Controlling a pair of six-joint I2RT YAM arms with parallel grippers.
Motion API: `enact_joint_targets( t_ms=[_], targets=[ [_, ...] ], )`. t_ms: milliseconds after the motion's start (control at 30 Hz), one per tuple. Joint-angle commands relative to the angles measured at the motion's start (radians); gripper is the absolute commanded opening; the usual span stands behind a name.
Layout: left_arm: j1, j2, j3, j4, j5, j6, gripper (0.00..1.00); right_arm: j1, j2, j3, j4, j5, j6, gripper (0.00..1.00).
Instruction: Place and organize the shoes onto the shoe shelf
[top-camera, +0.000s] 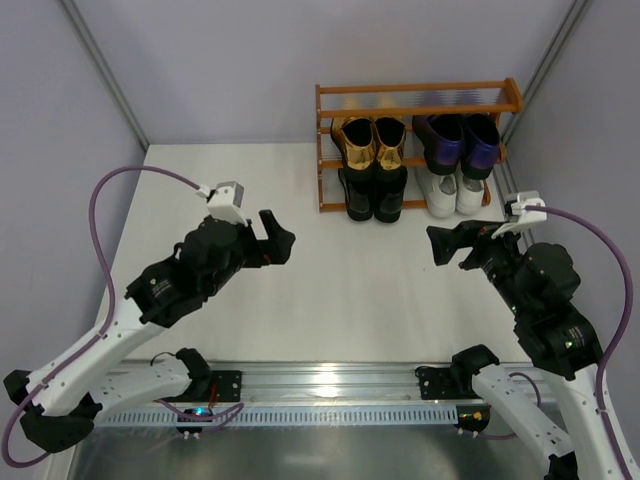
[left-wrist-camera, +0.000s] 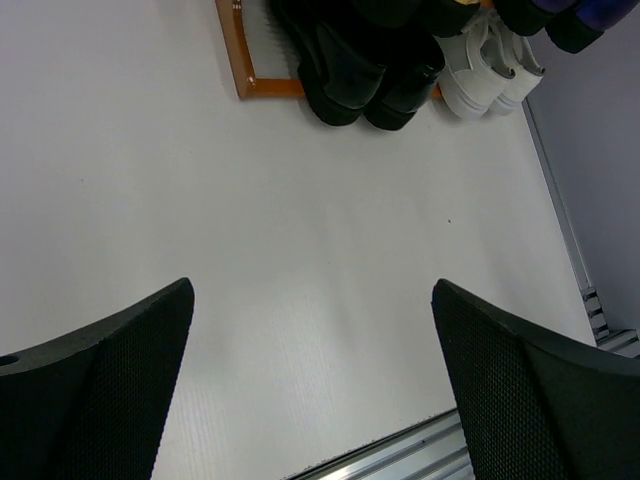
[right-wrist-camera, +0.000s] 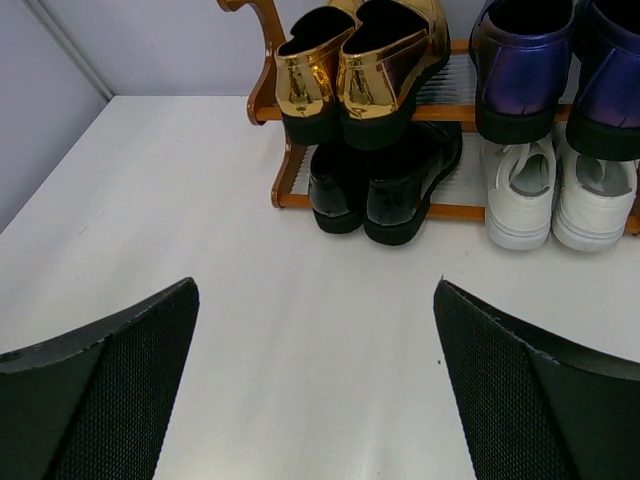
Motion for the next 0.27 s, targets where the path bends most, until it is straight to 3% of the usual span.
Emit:
enact_joint_targets(
  t_ms=[0, 233],
  targets=[
    [-0.001, -0.048, -0.015, 0.023, -0.012, 0.023, 1.00, 0.001, -0.006, 0.026, 0.033, 0.014, -0.002, 1.00],
    [-0.001, -0.100, -0.040, 0.011, -0.027, 0.033, 1.00, 0.000, -0.012, 0.015, 0.042, -0.009, 0.012, 1.00]
  ],
)
